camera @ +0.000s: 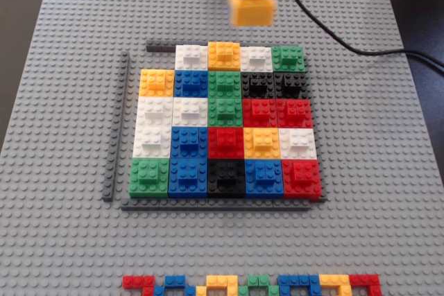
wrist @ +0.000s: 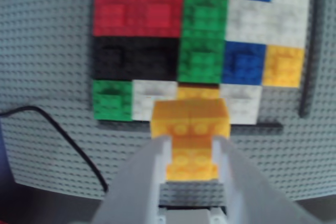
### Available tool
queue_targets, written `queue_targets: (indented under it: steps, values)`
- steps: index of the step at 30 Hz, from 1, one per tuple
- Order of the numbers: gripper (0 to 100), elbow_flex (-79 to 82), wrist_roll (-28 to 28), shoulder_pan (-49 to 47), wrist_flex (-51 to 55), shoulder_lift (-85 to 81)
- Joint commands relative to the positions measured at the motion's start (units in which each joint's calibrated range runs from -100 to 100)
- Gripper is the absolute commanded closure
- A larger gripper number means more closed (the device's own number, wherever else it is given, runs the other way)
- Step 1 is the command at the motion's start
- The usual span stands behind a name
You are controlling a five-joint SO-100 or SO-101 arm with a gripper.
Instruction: Grab the cube and place it into the grid
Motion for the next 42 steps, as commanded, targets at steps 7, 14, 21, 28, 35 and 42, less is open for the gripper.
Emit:
queue_targets:
  steps: [7, 14, 21, 28, 35, 42]
  values:
    - [99, 17.06, 10.26, 18.39, -4.96, -11.73]
    - [99, 25.40, 13.97, 23.84, -9.55, -11.04]
    - [99, 28.57, 13.97, 24.80, -12.19, -7.26]
    - [99, 31.83, 13.63, 24.73, -14.78, -4.33]
    - [99, 33.55, 13.43, 24.51, -16.53, -2.61]
    - [99, 33.74, 12.75, 23.92, -17.41, -0.81]
